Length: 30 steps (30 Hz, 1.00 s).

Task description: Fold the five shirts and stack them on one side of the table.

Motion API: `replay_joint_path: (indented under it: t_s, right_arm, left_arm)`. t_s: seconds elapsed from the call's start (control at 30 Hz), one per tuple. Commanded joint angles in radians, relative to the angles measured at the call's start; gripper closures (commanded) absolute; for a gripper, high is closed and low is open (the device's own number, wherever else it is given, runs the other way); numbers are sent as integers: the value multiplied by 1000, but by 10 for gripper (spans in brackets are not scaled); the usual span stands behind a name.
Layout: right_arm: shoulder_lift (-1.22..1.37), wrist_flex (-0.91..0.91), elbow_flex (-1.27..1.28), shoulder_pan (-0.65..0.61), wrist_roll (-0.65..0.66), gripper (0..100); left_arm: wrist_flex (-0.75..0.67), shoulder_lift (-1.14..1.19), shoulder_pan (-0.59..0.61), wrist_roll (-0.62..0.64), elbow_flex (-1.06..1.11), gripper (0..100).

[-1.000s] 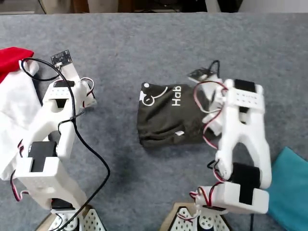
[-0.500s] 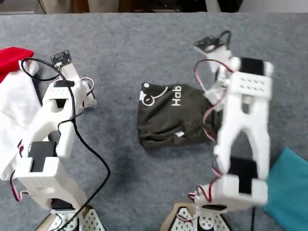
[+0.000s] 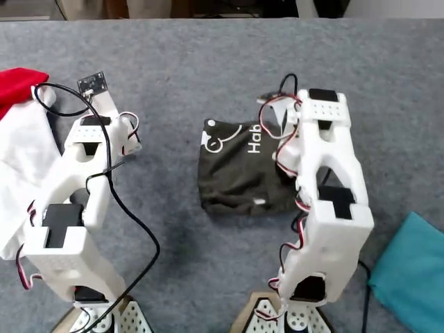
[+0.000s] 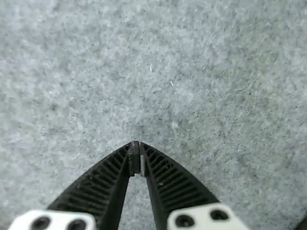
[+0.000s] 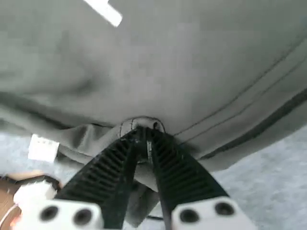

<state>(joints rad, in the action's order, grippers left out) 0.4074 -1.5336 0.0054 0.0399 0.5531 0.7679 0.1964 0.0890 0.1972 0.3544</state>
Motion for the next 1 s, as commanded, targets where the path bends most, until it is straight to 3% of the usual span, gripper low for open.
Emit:
replay_joint_path:
  t_s: [0.0,0.23,0.4,0.6,0.7,0.83,0.97]
  right_arm:
    - [-173,-6,131,-7,40,994]
    - [-404,110,499,53,117,994]
    - [-438,126,527,183,186,994]
    - [-427,-11,171,209,181,988]
    - [-389,-37,-38,180,137,933]
    - [-191,-69,-274,127,80,846]
    - [90,-109,-507,85,25,842]
  left_arm:
    - [3,-7,-6,2,-49,979]
    - [3,-7,-2,2,-49,979]
    - [3,-7,-3,2,-49,979]
    - [3,-7,-5,2,-49,979]
    - [5,-7,-5,2,-49,979]
    - [6,-7,-5,2,-49,979]
    - [8,-7,-5,2,-49,979]
